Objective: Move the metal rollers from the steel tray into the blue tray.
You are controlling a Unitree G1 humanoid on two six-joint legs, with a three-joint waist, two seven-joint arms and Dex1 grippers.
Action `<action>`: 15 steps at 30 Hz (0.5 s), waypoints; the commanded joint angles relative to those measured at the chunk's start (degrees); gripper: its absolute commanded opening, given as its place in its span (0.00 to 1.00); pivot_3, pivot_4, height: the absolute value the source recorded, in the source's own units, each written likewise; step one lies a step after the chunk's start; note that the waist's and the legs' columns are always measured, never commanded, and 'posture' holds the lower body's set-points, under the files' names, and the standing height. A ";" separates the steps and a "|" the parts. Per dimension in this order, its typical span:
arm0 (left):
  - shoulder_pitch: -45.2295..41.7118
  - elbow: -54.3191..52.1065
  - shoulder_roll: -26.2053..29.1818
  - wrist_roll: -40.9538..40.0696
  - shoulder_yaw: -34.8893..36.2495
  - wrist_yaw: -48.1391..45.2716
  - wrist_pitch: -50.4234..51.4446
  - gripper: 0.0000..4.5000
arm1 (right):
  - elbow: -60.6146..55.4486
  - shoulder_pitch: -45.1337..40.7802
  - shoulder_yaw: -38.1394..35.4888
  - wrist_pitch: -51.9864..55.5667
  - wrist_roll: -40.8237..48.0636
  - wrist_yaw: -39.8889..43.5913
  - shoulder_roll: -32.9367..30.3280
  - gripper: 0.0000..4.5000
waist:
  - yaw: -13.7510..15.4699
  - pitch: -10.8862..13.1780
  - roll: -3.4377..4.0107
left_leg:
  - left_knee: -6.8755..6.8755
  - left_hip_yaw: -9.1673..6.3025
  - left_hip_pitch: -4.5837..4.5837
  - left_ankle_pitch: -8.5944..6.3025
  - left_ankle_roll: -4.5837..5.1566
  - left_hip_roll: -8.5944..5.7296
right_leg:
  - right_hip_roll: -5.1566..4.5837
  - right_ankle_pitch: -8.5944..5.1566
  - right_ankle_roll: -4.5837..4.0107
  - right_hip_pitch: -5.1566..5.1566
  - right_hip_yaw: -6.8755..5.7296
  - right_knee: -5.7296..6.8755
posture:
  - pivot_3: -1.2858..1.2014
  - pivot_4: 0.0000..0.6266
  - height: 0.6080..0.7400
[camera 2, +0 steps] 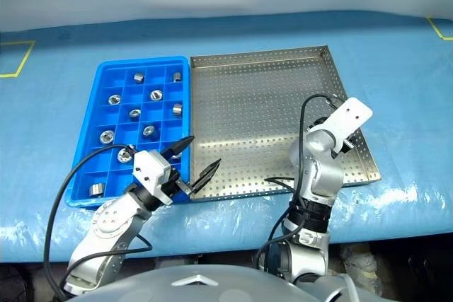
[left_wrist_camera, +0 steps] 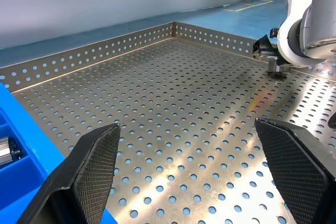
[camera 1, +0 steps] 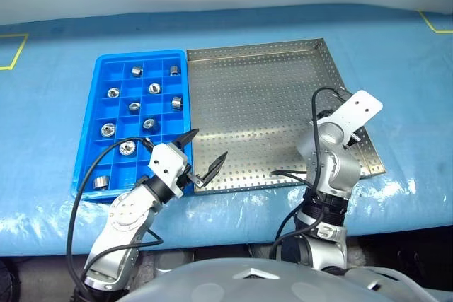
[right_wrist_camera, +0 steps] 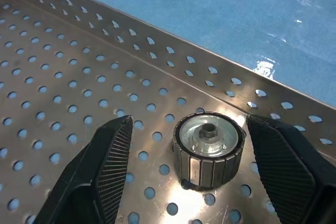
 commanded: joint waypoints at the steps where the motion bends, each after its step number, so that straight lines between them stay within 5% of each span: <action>1: -0.15 -2.65 -0.01 0.03 -0.25 0.43 -0.08 1.00 | 0.92 -0.03 0.04 -3.45 2.09 -2.03 11.77 0.81 | 0.00 0.00 0.00 | 0.00 0.00 0.00 0.00 0.00 0.00 | 0.00 0.00 0.00 0.00 0.00 0.00 | 0.52 0.24 1.00; 15: -0.28 -3.21 -0.30 -0.27 -0.19 1.46 0.53 1.00 | 8.59 -0.88 1.61 -11.09 4.02 -2.65 7.14 0.81 | 0.21 0.00 0.00 | -0.01 0.00 0.00 0.00 0.00 0.00 | 0.00 0.00 0.00 0.00 0.00 -0.01 | 0.53 0.24 1.00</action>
